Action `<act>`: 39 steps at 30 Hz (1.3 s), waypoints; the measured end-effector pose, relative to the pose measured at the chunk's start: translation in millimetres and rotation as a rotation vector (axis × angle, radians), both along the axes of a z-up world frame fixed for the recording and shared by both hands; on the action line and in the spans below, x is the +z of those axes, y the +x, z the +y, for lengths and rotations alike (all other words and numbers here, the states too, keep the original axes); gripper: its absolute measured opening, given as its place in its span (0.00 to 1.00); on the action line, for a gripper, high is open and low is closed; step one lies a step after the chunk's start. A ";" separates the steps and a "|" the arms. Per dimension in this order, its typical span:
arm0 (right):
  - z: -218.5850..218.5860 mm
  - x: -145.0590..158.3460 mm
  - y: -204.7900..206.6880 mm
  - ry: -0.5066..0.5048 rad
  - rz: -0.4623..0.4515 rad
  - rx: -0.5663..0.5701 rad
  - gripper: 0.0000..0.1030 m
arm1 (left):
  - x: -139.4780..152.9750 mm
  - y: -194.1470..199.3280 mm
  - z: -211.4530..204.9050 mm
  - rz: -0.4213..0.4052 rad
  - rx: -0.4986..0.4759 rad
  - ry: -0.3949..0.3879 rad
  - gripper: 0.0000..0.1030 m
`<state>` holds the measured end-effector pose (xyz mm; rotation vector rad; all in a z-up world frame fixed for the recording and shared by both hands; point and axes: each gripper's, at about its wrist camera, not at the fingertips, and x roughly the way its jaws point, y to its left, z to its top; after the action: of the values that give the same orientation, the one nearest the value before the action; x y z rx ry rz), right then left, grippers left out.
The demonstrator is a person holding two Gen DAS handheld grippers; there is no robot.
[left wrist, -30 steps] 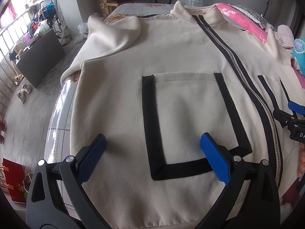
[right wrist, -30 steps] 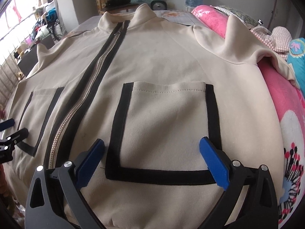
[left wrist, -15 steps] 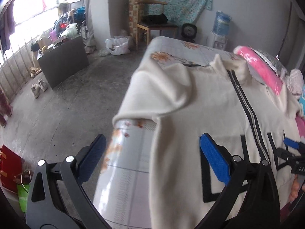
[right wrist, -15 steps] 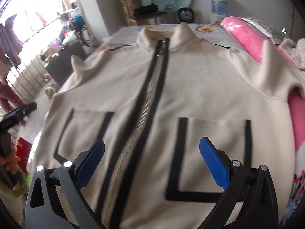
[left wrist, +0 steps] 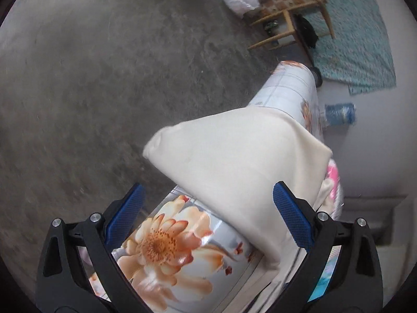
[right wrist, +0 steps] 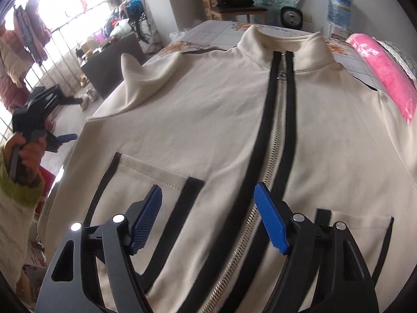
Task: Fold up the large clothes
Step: 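Grasp the sleeve with the left tool and lift it across the jacket front, then lay the sleeve on the jacket front and open the left tool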
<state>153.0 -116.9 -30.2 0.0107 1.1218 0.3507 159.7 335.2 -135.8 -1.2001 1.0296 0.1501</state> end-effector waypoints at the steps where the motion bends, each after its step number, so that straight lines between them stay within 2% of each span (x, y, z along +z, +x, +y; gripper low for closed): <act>1: 3.8 -1.3 2.3 -0.002 0.002 0.008 0.70 | -16.5 2.1 5.9 0.020 0.026 -0.069 0.92; 3: 11.5 -2.8 6.8 -0.014 0.001 0.023 0.70 | -55.2 3.2 14.0 0.083 0.072 -0.225 0.92; 7: 24.2 -6.1 12.1 -0.027 0.003 0.039 0.70 | -124.3 2.4 11.0 0.113 0.155 -0.529 0.92; 10: 29.5 -9.5 14.1 -0.038 0.011 0.043 0.70 | -148.5 9.1 6.2 0.089 0.190 -0.600 0.92; 12: 30.8 -10.7 14.2 -0.048 0.014 0.041 0.70 | -160.9 15.1 2.9 0.063 0.215 -0.636 0.83; 14: 30.6 -10.9 14.3 -0.049 0.017 0.036 0.70 | -168.4 20.2 0.6 0.072 0.243 -0.675 0.65; 15: 30.1 -10.7 14.2 -0.050 0.017 0.033 0.70 | -168.6 25.7 2.6 0.072 0.244 -0.688 0.60; 17: 28.8 -10.0 14.6 -0.054 0.016 0.026 0.70 | -170.5 32.0 5.2 0.077 0.255 -0.699 0.38; 18: 28.0 -9.9 14.6 -0.055 0.015 0.022 0.70 | -169.0 35.6 7.6 0.071 0.258 -0.699 0.33; 19: 27.1 -9.5 14.5 -0.055 0.015 0.018 0.70 | -166.2 41.2 12.5 0.065 0.254 -0.688 0.23; 20: 25.9 -8.6 14.2 -0.053 0.014 0.015 0.70 | -160.3 43.3 15.6 0.060 0.253 -0.662 0.14; 23: 22.3 -5.0 12.7 -0.048 0.005 0.006 0.70 | -136.6 45.7 30.9 0.020 0.267 -0.584 0.05; 24: 21.1 -3.5 12.1 -0.047 0.002 0.004 0.70 | -124.9 45.2 36.9 0.004 0.279 -0.544 0.05; 25: 19.9 -1.0 10.6 -0.045 -0.004 0.001 0.70 | -110.1 45.8 43.5 -0.018 0.283 -0.488 0.05; 29: 11.5 13.7 2.2 -0.041 -0.045 -0.010 0.70 | -4.0 51.5 54.0 -0.161 0.214 -0.153 0.04; 31: 3.6 21.1 -2.8 -0.036 -0.061 -0.029 0.70 | 74.3 52.7 36.0 -0.286 0.125 0.071 0.04; 32: -1.8 25.0 -5.6 -0.034 -0.068 -0.042 0.70 | 107.5 51.2 22.3 -0.350 0.078 0.157 0.04; 33: -6.4 28.9 -8.0 -0.033 -0.075 -0.054 0.70 | 148.5 48.1 -1.2 -0.435 0.005 0.267 0.04; 35: -18.9 36.7 -15.6 -0.038 -0.091 -0.087 0.70 | 212.8 38.3 -58.9 -0.569 -0.168 0.467 0.05; 37: -31.6 42.0 -22.4 -0.040 -0.099 -0.121 0.70 | 249.2 23.6 -118.2 -0.662 -0.335 0.598 0.05; 39: -47.5 46.9 -30.5 -0.043 -0.105 -0.166 0.70 | 264.7 5.2 -178.1 -0.723 -0.509 0.678 0.05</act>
<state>122.5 -164.4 16.7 0.0468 1.0167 0.1771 164.8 157.0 128.9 -0.2928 0.5311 -0.3022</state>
